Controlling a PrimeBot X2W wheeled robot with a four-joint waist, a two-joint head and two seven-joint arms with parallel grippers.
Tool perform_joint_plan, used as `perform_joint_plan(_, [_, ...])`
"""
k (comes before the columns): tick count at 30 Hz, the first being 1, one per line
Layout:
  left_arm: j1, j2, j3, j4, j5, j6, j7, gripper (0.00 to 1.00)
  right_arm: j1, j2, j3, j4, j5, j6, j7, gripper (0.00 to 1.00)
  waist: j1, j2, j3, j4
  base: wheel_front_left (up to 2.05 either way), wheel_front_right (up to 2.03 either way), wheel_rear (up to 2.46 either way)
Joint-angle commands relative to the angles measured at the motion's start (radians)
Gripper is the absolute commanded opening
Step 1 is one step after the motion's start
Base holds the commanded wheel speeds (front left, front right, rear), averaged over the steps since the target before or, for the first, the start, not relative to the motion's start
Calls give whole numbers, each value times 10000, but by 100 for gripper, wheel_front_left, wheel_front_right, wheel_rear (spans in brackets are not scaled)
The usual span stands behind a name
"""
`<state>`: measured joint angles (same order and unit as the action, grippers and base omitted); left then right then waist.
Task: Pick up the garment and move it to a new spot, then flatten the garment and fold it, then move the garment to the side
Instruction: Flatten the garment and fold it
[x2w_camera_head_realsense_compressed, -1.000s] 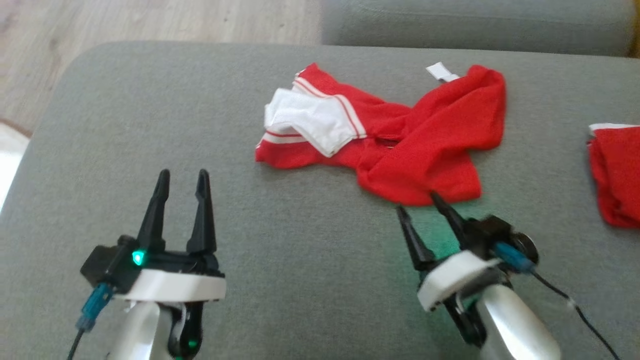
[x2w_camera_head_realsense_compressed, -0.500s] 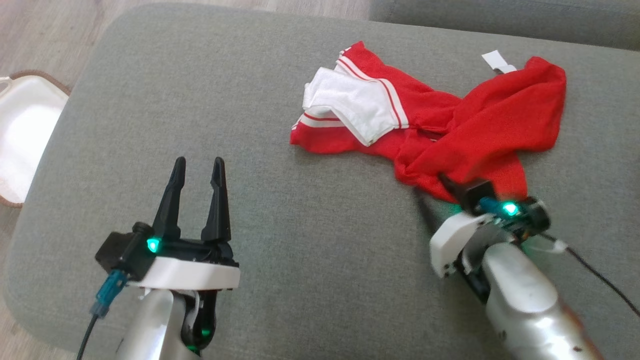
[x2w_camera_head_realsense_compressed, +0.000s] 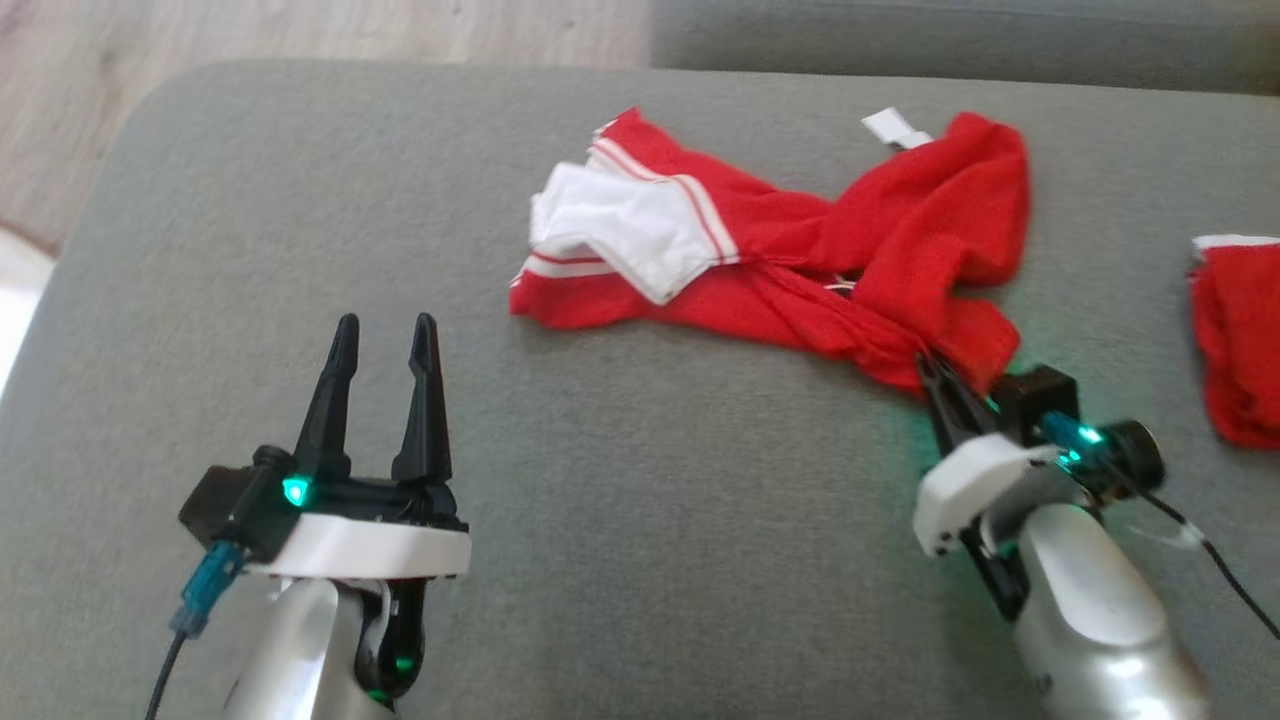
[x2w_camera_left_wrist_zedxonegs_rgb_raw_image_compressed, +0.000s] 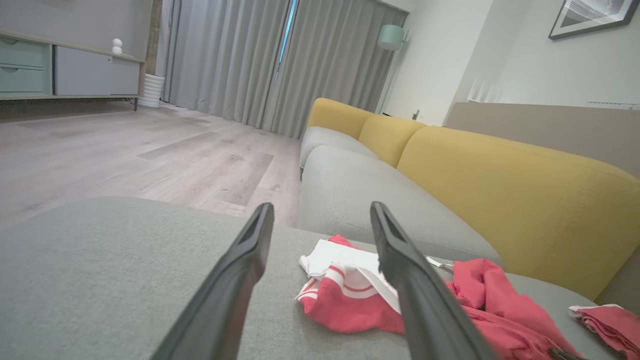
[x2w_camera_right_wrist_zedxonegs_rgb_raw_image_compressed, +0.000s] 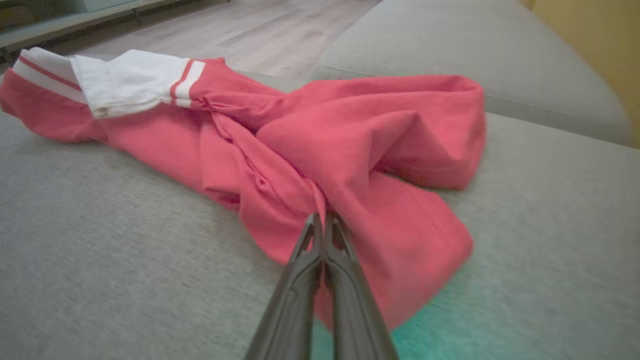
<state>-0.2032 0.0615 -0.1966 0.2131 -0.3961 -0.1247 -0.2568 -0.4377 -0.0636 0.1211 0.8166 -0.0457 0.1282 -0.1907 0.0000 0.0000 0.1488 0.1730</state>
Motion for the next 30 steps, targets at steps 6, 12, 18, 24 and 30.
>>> perform_joint_plan(6, [-156, 101, 336, -322, 32, -59, -49, 100, 584, -483, -465, -952, -1, 25, 282, 0, 0, 0, -461, -575, 0, 0, 0])
perform_joint_plan(12, [-55, 99, 347, -325, 44, -59, -49, 100, 1076, -1008, -1450, -1457, -382, 25, 846, 0, 0, 0, -656, -747, 0, 0, 0])
perform_joint_plan(18, [3, 119, 351, -298, 36, -59, -49, 100, 1418, -670, -2094, -2089, -780, 25, 849, 100, 0, 0, -783, -828, 0, 0, 0])
perform_joint_plan(24, [69, 121, 437, -404, 19, -59, -49, 100, 1676, -63, -1123, -3355, 516, 25, -282, 100, 0, 0, -857, -963, 0, 0, 0])
perform_joint_plan(30, [111, 93, 384, -508, 60, -59, -49, 100, 2468, 107, 339, -4856, 2127, 25, -675, 100, 0, 0, -844, -1049, 0, 0, 0])
